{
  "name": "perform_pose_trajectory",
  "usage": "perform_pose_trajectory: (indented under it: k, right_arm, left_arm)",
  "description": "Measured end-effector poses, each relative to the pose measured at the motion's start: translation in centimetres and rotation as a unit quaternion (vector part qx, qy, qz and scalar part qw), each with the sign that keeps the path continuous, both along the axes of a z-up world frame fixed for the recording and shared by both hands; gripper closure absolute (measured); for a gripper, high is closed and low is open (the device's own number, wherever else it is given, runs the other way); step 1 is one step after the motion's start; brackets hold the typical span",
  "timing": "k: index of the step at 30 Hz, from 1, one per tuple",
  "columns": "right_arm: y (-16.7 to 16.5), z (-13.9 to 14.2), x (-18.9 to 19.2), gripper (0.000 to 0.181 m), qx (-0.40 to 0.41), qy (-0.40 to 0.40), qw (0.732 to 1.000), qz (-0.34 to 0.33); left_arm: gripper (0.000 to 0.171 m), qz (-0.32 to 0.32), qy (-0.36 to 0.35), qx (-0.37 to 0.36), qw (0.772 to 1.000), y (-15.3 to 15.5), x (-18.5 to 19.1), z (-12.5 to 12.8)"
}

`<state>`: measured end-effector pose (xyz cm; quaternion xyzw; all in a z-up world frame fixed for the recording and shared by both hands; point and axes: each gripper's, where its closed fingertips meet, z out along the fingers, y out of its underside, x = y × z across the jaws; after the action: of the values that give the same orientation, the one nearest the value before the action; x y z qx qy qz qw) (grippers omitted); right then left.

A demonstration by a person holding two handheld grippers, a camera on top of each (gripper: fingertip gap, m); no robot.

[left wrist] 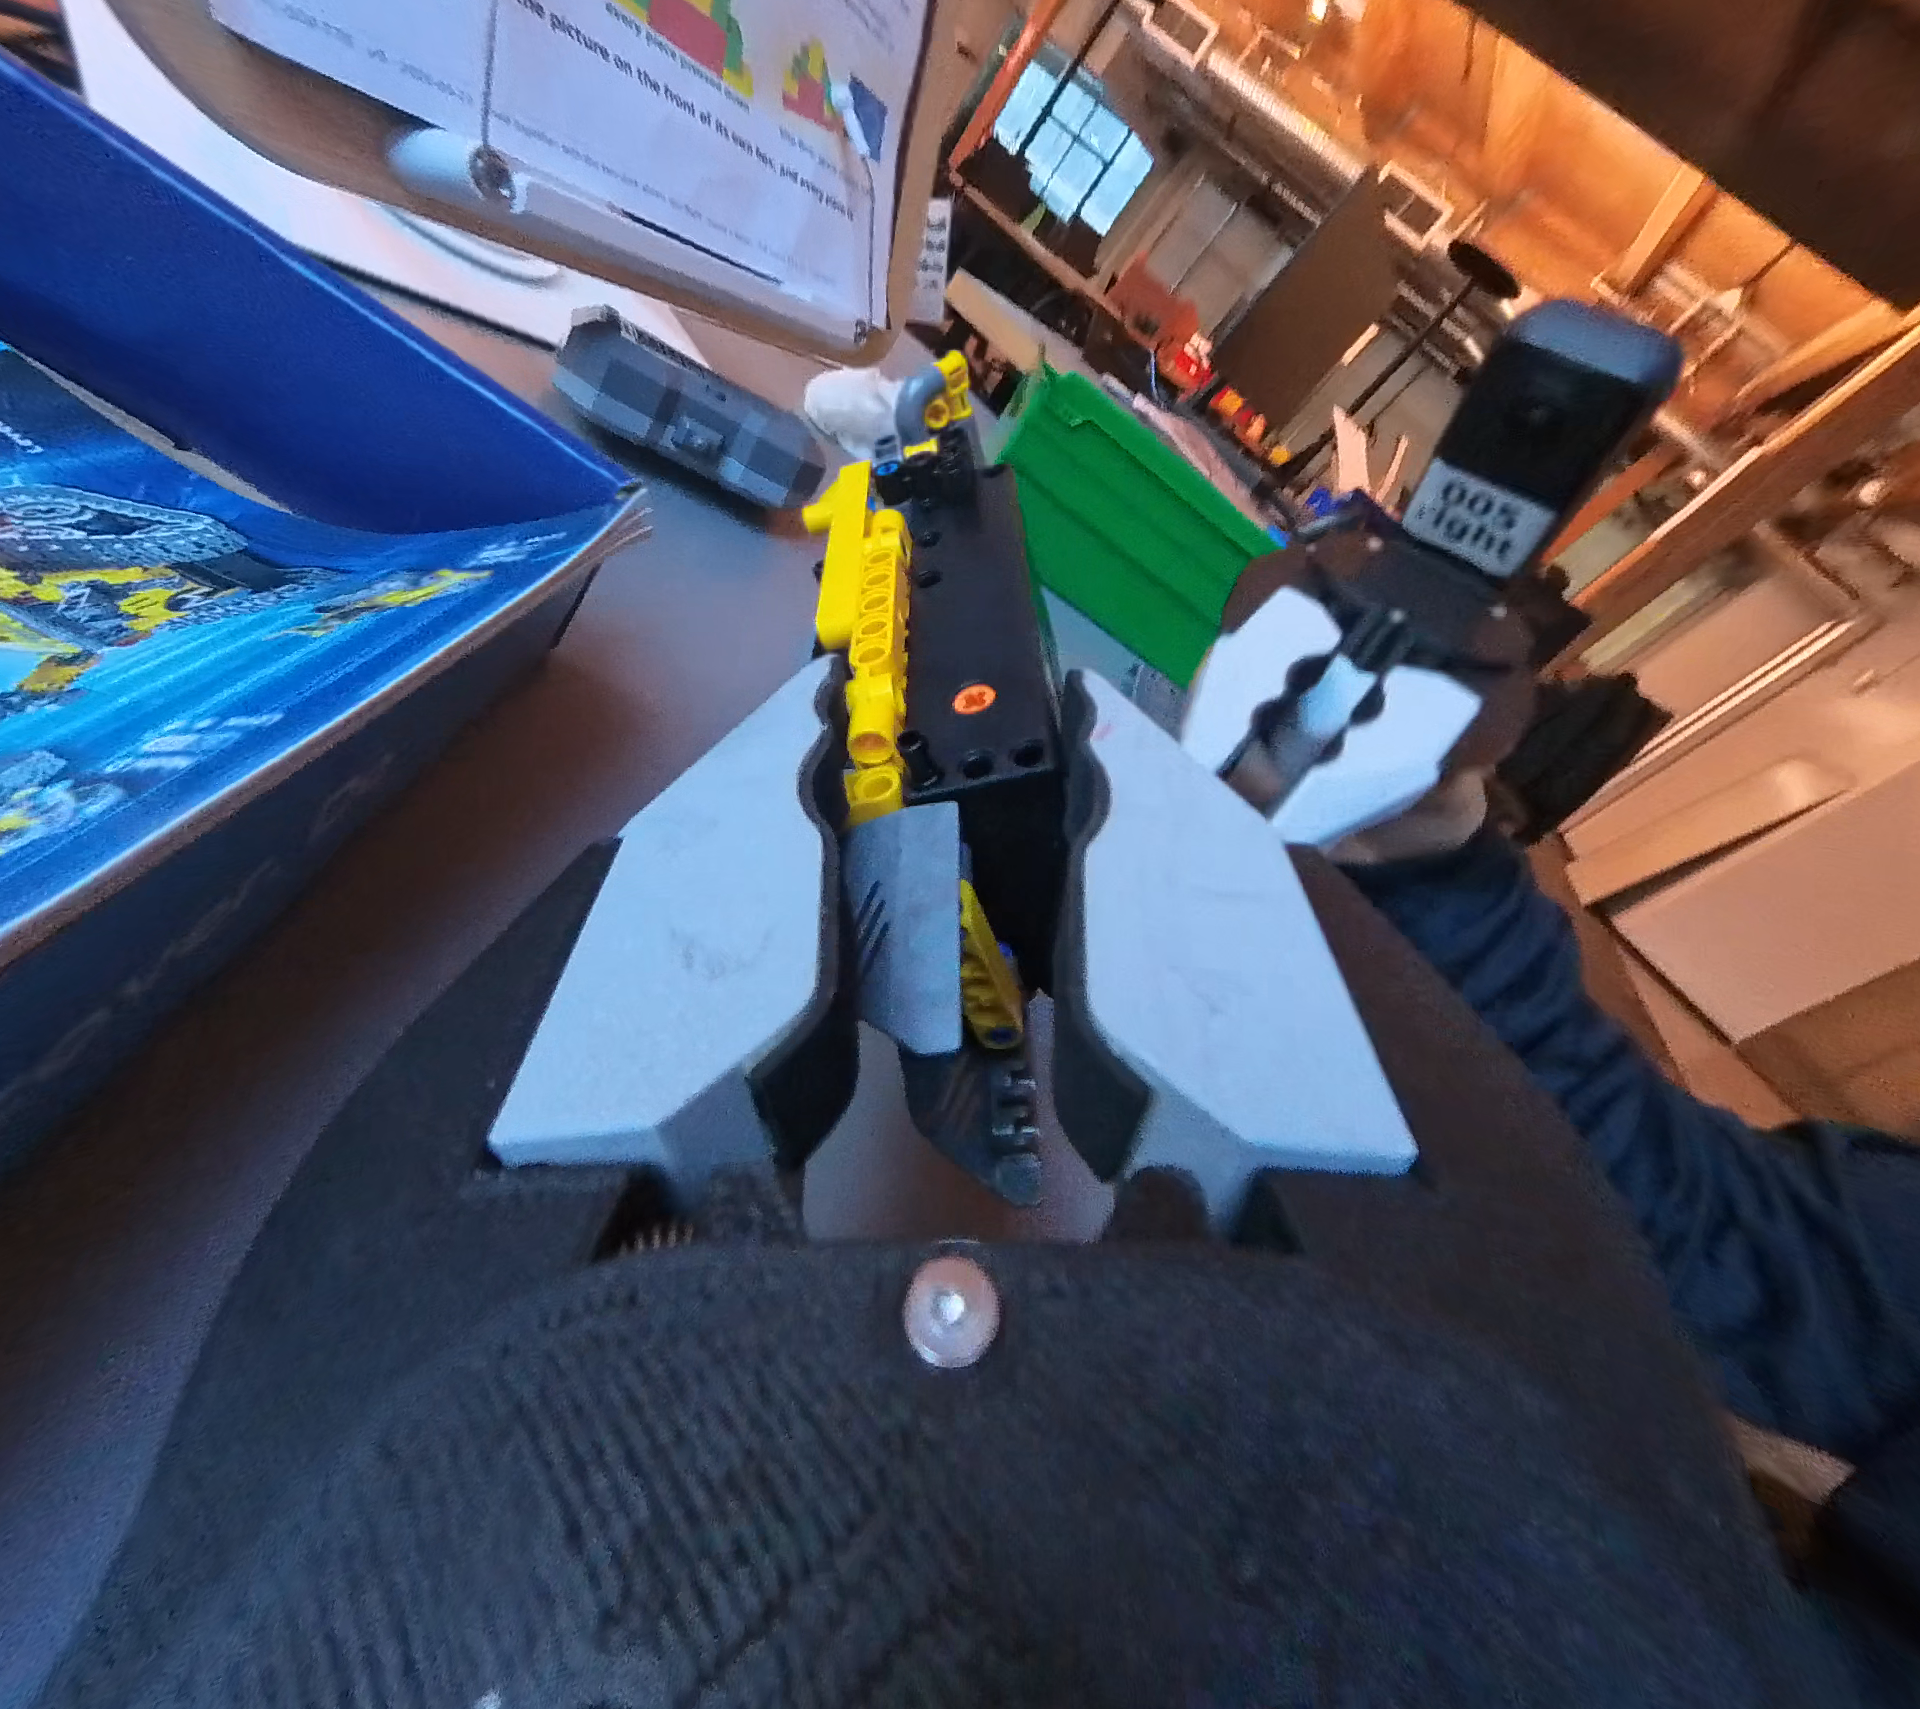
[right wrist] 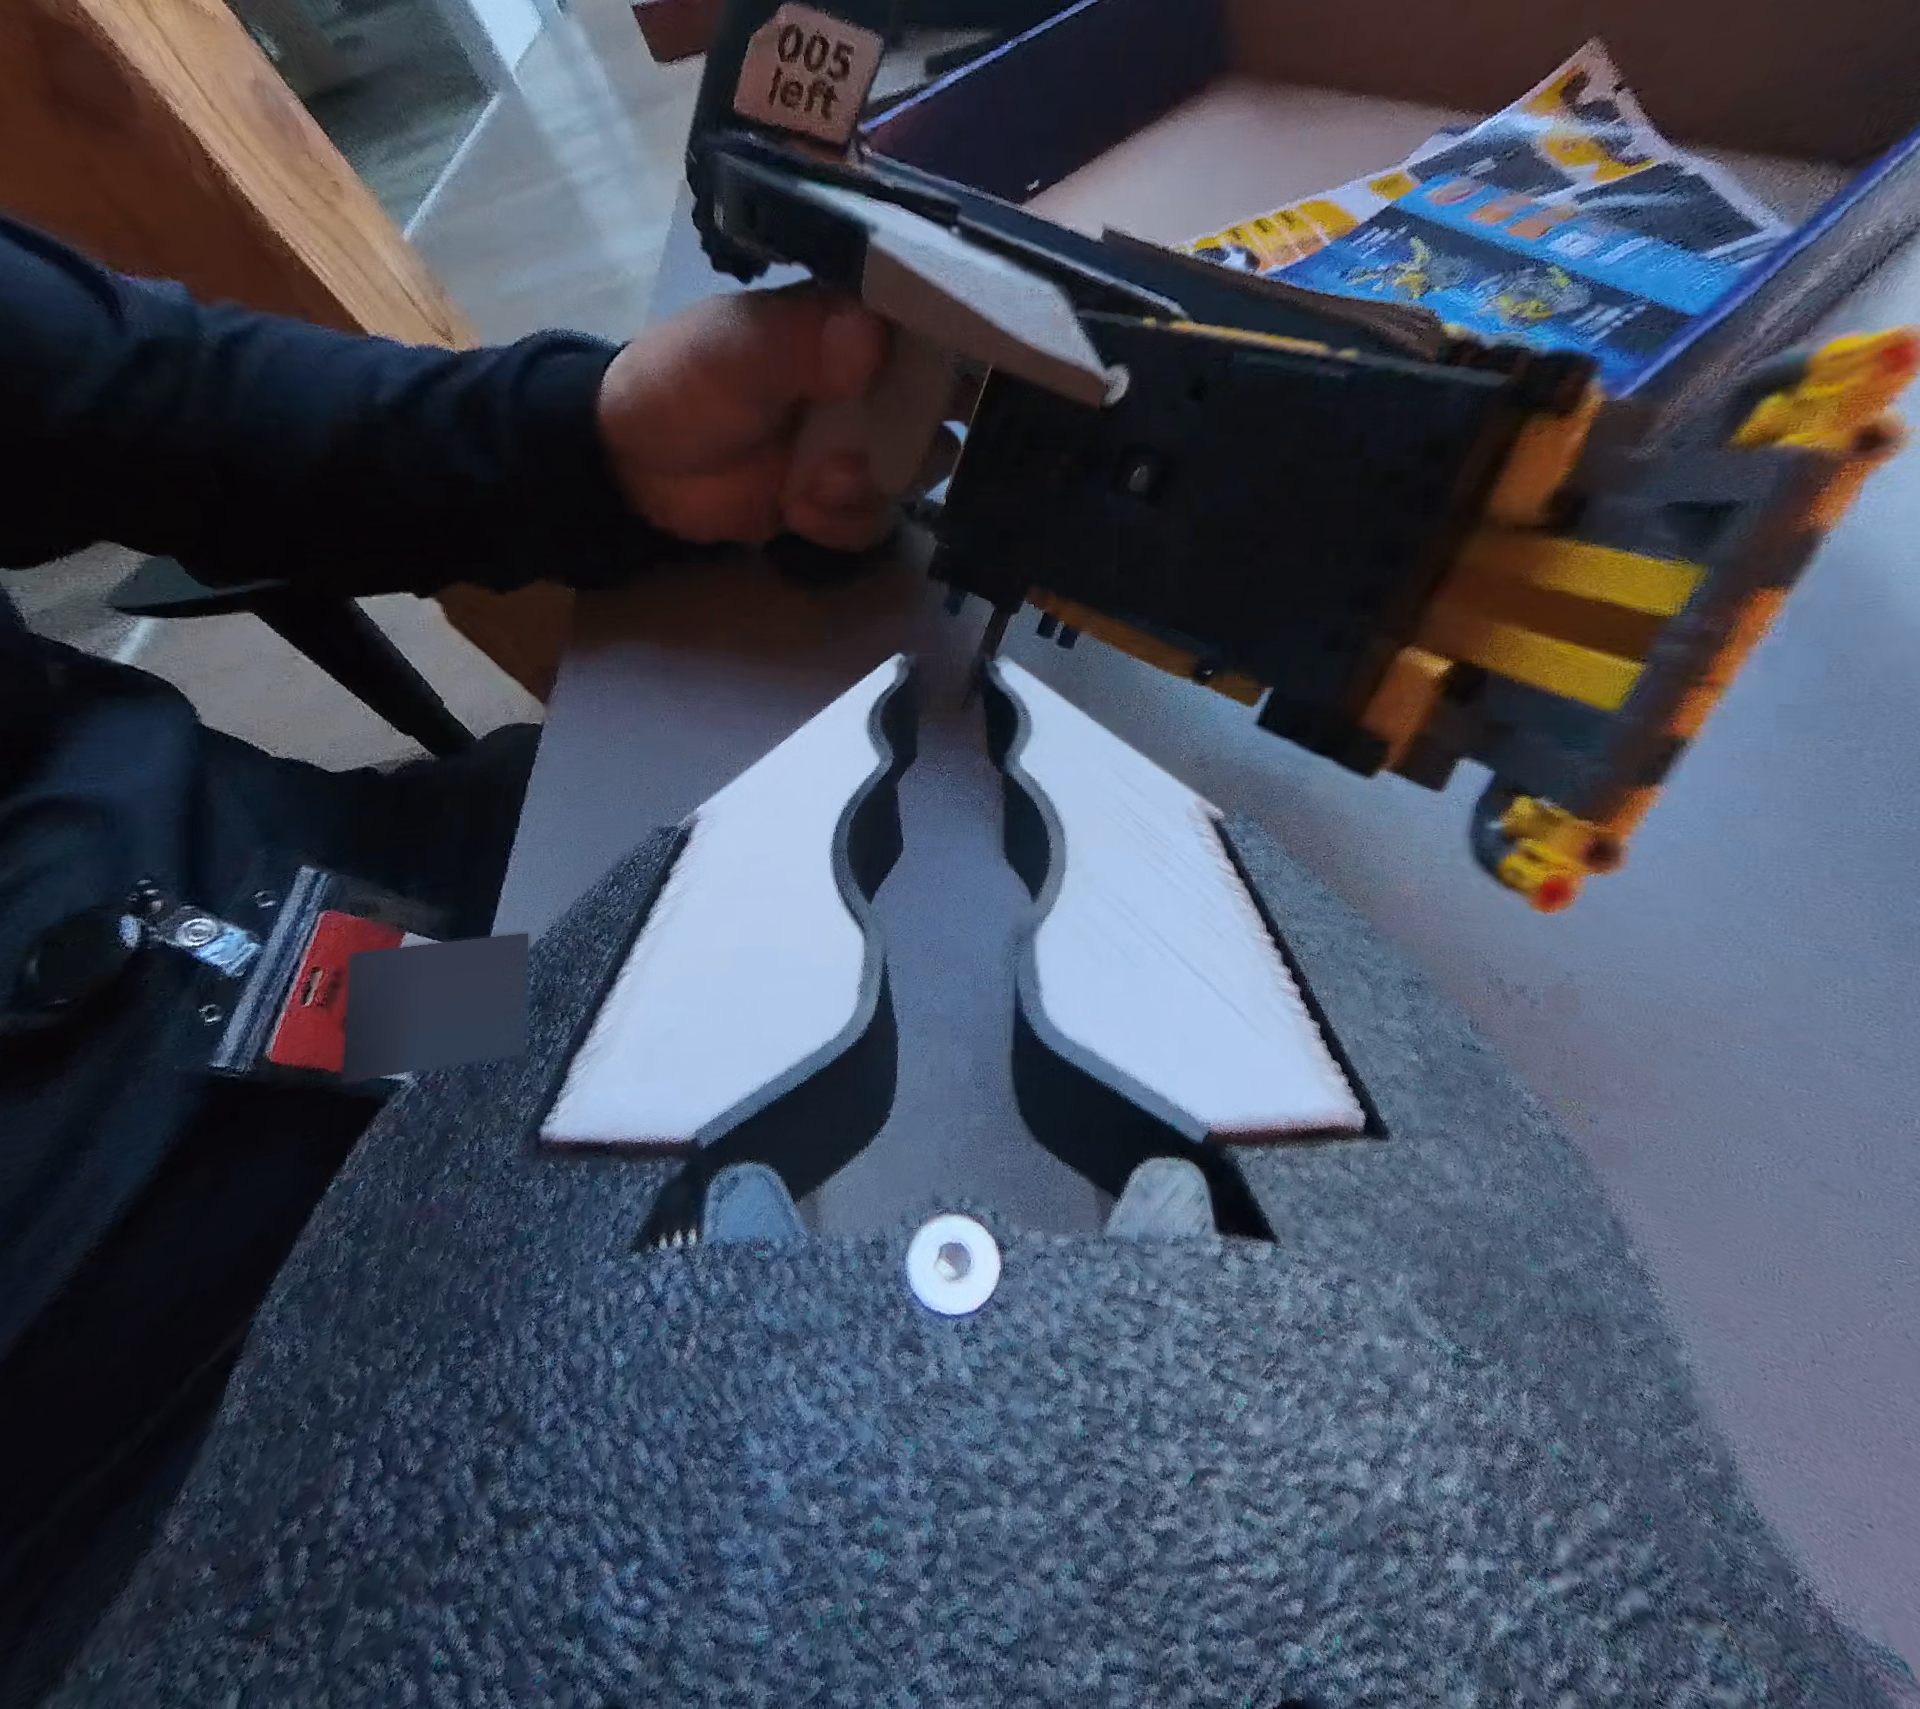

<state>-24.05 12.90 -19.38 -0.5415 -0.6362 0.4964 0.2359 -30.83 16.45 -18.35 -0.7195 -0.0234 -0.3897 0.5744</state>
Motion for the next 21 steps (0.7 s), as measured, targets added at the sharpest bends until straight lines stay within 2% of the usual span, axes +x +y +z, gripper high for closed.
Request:
perform_pose_trajectory:
  k: [5,10,13,15,18,21]
  right_arm:
    - [-0.7,-2.8,-1.4,0.166,0.033,-0.057,0.998,-0.011]
    - [-0.5,-2.0,-2.1,0.166,0.073,-0.025,0.997,-0.031]
    - [-0.7,-1.4,-2.3,0.178,0.08,-0.006,0.996,-0.033]
    - [-0.6,-1.3,-2.3,0.18,0.083,-0.003,0.996,-0.037]
    - [-0.1,-1.7,-2.0,0.181,0.122,-0.014,0.992,-0.043]
    - [-0.2,-2.1,-1.8,0.18,0.172,-0.016,0.984,-0.035]
  left_arm:
    - [0.133,0.01,-0.032,0.011,0.999,0.0,-0.1,0.5]
    - [0.133,0.008,-0.052,0.033,0.998,-0.3,0.8,1.4]
    - [0.133,0.019,-0.053,0.081,0.995,-0.8,0.9,2.8]
    - [0.134,0.018,-0.055,0.101,0.993,-1.1,0.9,3.2]
    - [0.134,-0.027,-0.055,0.097,0.993,-1.2,1.6,3.4]
    - [0.128,-0.098,0.027,0.077,0.992,-1.8,2.4,3.3]
